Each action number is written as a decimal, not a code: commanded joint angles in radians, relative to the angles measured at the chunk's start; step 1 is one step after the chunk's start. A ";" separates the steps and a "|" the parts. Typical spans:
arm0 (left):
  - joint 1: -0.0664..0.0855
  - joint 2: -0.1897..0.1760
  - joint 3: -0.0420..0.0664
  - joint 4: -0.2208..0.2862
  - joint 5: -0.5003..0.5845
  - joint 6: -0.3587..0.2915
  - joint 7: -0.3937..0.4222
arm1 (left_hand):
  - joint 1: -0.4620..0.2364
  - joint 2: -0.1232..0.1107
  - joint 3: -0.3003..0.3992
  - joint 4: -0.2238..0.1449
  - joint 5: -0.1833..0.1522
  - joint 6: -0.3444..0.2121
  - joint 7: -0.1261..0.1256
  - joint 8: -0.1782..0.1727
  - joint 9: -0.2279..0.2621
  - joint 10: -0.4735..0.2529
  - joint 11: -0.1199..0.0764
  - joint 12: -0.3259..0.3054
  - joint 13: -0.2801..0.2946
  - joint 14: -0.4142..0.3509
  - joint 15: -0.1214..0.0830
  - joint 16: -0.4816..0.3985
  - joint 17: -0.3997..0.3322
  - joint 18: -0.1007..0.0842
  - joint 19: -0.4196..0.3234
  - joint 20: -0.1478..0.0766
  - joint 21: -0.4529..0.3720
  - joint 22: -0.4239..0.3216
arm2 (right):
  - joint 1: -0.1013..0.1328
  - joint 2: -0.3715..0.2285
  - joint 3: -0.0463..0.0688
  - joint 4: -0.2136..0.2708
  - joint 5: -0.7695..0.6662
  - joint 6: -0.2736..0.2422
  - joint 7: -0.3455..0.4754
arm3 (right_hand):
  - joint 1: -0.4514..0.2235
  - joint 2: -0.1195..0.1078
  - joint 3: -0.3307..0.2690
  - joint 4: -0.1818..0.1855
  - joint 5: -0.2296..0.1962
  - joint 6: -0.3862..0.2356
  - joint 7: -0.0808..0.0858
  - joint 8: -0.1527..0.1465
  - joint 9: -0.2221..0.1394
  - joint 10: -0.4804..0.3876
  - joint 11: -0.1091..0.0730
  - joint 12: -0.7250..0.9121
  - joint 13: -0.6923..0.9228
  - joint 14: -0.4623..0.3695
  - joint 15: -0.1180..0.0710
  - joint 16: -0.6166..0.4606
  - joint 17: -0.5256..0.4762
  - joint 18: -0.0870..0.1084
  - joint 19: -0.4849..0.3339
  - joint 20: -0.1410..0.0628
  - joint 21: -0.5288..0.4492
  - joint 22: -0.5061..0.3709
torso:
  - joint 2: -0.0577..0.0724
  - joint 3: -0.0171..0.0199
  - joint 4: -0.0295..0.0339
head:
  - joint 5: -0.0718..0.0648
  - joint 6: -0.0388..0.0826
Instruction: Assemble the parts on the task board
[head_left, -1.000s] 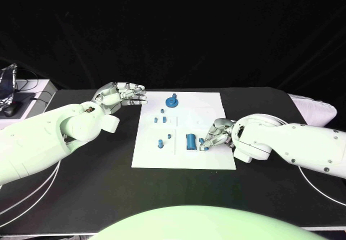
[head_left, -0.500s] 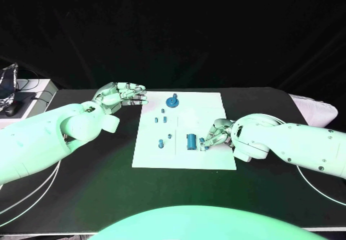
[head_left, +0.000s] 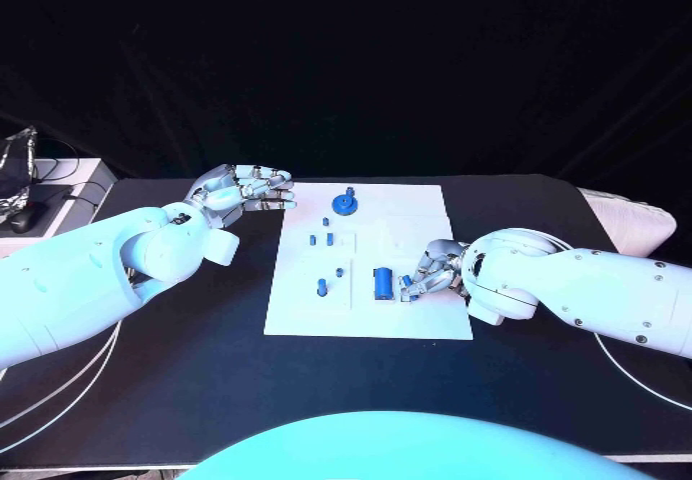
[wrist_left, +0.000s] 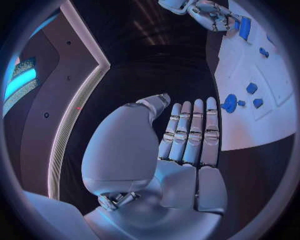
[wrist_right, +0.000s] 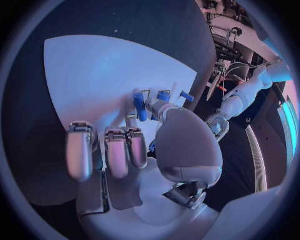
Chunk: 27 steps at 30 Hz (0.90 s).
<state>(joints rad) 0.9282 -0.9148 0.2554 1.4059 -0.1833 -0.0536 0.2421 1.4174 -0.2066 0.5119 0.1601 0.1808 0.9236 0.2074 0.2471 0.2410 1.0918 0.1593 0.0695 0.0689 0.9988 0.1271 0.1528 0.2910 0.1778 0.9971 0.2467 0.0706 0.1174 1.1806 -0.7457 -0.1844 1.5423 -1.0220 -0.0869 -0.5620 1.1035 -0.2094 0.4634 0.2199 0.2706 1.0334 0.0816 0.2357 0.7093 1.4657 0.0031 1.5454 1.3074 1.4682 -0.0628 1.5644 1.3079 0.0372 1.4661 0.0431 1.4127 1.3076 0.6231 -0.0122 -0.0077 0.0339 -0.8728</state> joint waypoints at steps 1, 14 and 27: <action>0.000 0.001 0.001 0.002 0.005 0.017 0.004 | -0.001 0.007 -0.001 0.006 0.006 -0.003 0.000 -0.004 -0.001 -0.001 0.003 -0.004 -0.001 0.002 0.006 -0.004 0.001 0.006 0.005 0.000 -0.006 -0.001 | -0.003 -0.001 -0.002 0.004 -0.015 0.002 0.001 | -0.015 0.002 -0.001 0.009 -0.005 0.009 0.000 -0.005 0.000 0.090 0.002 -0.004 0.246 0.102 0.002 0.006 0.262 -0.009 0.075 -0.001 0.000 0.226 | 0.000 -0.0005 0.0000 | 0.000 0.000; 0.000 0.002 0.001 0.001 0.005 0.017 0.002 | -0.002 0.008 -0.002 0.007 0.005 -0.003 0.000 -0.004 -0.001 -0.001 0.004 -0.004 -0.001 0.002 0.006 -0.004 0.002 0.006 0.005 0.000 -0.006 -0.002 | -0.005 -0.014 -0.001 0.030 -0.005 -0.037 0.009 | -0.060 0.005 -0.028 0.051 -0.012 0.019 -0.003 -0.001 -0.002 0.093 -0.001 0.002 0.249 0.103 0.000 0.006 0.263 -0.011 0.077 -0.002 0.007 0.228 | 0.000 0.0000 0.0001 | 0.003 0.000; 0.000 0.002 0.001 0.000 0.004 0.018 0.001 | -0.003 0.009 -0.002 0.009 0.006 -0.003 0.000 -0.005 -0.002 -0.002 0.004 -0.004 -0.001 0.002 0.006 -0.005 0.002 0.006 0.005 0.001 -0.006 -0.004 | -0.005 -0.026 -0.001 0.035 -0.015 -0.059 0.010 | -0.064 0.004 -0.032 0.055 -0.013 0.021 -0.005 0.001 -0.002 0.093 -0.002 0.002 0.250 0.103 -0.001 0.006 0.263 -0.011 0.077 -0.003 0.008 0.228 | 0.000 -0.0006 0.0002 | 0.002 0.000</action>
<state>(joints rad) 0.9282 -0.9146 0.2554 1.4043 -0.1834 -0.0522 0.2383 1.4174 -0.2066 0.5091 0.1628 0.1809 0.9236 0.2074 0.2471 0.2403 1.0919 0.1592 0.0695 0.0689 0.9988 0.1271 0.1528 0.2917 0.1778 0.9971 0.2467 0.0706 0.1146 1.1762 -0.7712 -0.1856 1.5761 -1.0253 -0.1365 -0.5599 1.0529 -0.2054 0.4332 0.2692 0.2629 1.0469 0.0751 0.2357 0.7079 1.4657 0.0031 1.5454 1.3081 1.4682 -0.0628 1.5644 1.3077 0.0372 1.4661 0.0431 1.4175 1.3074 0.6227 -0.0128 -0.0077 0.0370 -0.8728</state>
